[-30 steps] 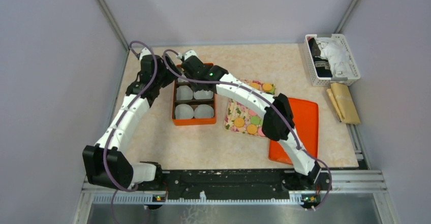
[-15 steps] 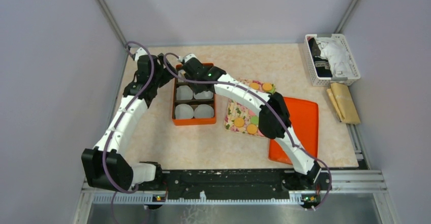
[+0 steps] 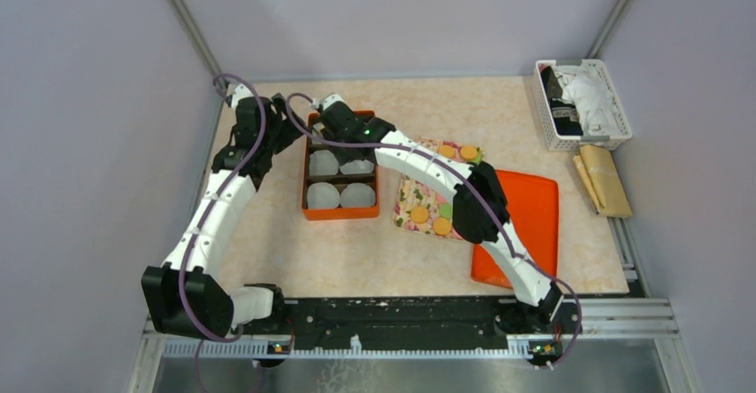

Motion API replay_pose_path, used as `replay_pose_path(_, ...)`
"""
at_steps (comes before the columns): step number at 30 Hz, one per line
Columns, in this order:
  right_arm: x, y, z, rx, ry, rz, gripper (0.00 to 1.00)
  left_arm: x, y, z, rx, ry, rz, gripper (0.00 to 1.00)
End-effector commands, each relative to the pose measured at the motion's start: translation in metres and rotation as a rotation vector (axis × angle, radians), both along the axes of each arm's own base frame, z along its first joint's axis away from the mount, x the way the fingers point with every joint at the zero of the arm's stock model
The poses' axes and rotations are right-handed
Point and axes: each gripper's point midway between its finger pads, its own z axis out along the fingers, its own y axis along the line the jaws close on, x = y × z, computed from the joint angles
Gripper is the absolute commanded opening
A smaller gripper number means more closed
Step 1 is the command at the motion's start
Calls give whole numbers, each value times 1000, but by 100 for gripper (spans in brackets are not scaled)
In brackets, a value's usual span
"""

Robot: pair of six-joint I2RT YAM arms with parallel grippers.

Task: Pack the cookies

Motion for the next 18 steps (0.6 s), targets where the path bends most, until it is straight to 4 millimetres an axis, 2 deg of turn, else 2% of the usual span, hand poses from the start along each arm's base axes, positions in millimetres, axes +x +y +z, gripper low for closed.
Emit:
replay_pose_path(1, 14, 7, 67, 127, -132, -14, 43, -3, 1, 7, 4, -26, -18, 89)
replay_pose_path(4, 15, 5, 68, 120, -139, -18, 48, -3, -1, 6, -3, -25, -29, 89)
replay_pose_path(7, 14, 3, 70, 121, -139, -26, 47, -3, -3, 6, -8, -27, -36, 89)
replay_pose_path(13, 12, -9, 88, 132, -180, -43, 47, -3, -3, 8, -6, -35, -41, 89)
replay_pose_path(16, 7, -10, 80, 115, -152, -24, 59, -3, -3, 7, -9, -33, -41, 89)
replay_pose_path(18, 1, -8, 69, 112, -115, -5, 61, -3, -3, 6, -9, -33, -44, 89)
